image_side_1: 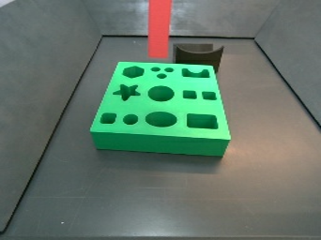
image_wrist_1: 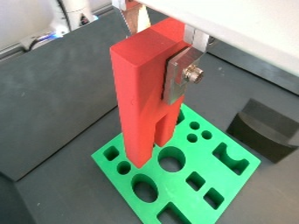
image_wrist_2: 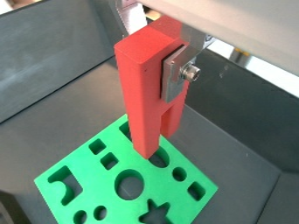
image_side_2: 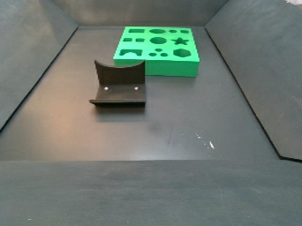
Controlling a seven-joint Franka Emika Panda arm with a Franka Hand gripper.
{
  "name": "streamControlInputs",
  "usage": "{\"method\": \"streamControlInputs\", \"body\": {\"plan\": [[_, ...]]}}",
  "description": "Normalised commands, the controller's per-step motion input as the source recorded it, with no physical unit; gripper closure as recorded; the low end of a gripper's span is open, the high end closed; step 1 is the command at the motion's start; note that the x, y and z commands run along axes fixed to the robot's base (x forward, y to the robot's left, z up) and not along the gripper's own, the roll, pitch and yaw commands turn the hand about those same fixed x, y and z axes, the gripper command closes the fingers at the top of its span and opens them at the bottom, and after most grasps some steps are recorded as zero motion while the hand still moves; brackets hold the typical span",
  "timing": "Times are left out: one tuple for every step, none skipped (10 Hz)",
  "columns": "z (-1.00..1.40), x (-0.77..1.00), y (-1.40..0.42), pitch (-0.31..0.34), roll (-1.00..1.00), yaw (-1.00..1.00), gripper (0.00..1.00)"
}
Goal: Insert the double-square object.
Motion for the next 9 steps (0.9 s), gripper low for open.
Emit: {"method": "streamControlInputs", "body": {"plan": [[-0.47, 0.68, 0.13, -0.030, 0.01, -0.61, 1.00], [-0.47, 0.71, 0.15, -0.014, 0.01, -0.59, 1.00], [-0.47, 0.69, 0.15, 0.000, 0.03, -0.61, 1.00], [-0.43, 0.57, 0.13, 0.000, 0.03, -0.73, 1.00], [-0.39, 0.46, 0.13, 0.000, 0.02, -0.82, 1.00], [-0.39, 0.31, 0.09, 0.000, 0.01, -0.93, 1.00], [-0.40, 0.27, 0.07, 0.000, 0.01, -0.95, 1.00], [-0.39, 0.29, 0.08, 0.000, 0.00, -0.94, 1.00], [-0.37, 0.30, 0.09, 0.000, 0.00, -0.93, 1.00]]}}
